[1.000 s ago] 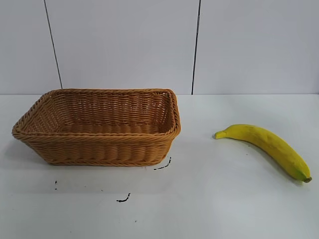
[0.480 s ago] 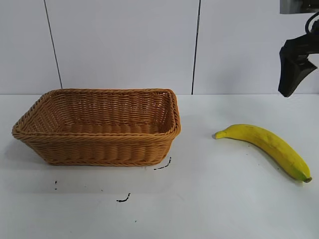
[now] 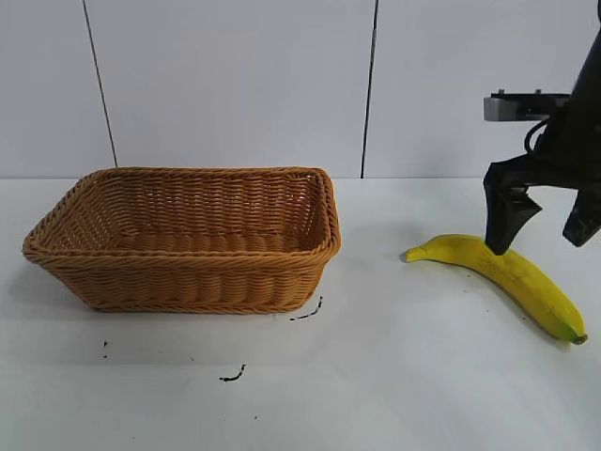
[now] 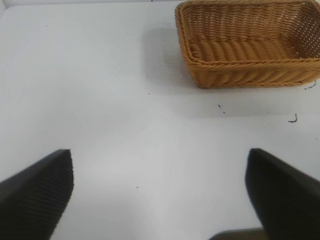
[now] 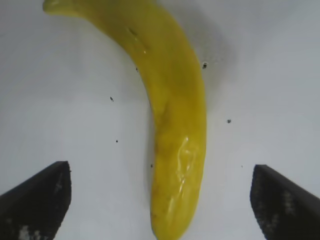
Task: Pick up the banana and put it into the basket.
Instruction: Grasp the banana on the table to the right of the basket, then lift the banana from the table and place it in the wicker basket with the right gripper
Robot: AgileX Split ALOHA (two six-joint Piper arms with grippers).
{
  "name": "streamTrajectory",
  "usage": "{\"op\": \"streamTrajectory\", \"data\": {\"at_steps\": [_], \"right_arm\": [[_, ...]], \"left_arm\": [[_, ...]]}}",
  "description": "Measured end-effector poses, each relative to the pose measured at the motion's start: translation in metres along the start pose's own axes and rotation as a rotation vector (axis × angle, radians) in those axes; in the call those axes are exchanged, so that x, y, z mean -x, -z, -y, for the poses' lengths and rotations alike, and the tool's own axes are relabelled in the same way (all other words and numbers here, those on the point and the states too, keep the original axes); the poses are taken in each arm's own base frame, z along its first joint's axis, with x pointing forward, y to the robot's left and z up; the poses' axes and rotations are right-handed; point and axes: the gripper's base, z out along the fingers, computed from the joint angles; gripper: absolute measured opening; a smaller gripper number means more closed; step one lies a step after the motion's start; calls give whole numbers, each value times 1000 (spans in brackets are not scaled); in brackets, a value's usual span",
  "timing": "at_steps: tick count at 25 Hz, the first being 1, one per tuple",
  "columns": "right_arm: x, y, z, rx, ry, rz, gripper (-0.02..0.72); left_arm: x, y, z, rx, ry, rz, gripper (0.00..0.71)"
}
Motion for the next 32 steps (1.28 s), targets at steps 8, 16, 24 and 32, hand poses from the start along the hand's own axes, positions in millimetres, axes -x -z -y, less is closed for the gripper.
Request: {"op": "streamTrajectory", "data": {"at_steps": [8,16,24,32], "right_arm": [[-3,-20,1,7,-13,-37,645],[3,-20,4,-9,-44,-28,335],[20,4,12,-66,-50,-67,292],[58,86,-5,-91,3,47,292]], "left_arm": [[0,0,0,0,0,0,693],[0,0,0,0,0,0,693],[0,0,0,0,0,0,693],[0,0,0,0,0,0,693]]}}
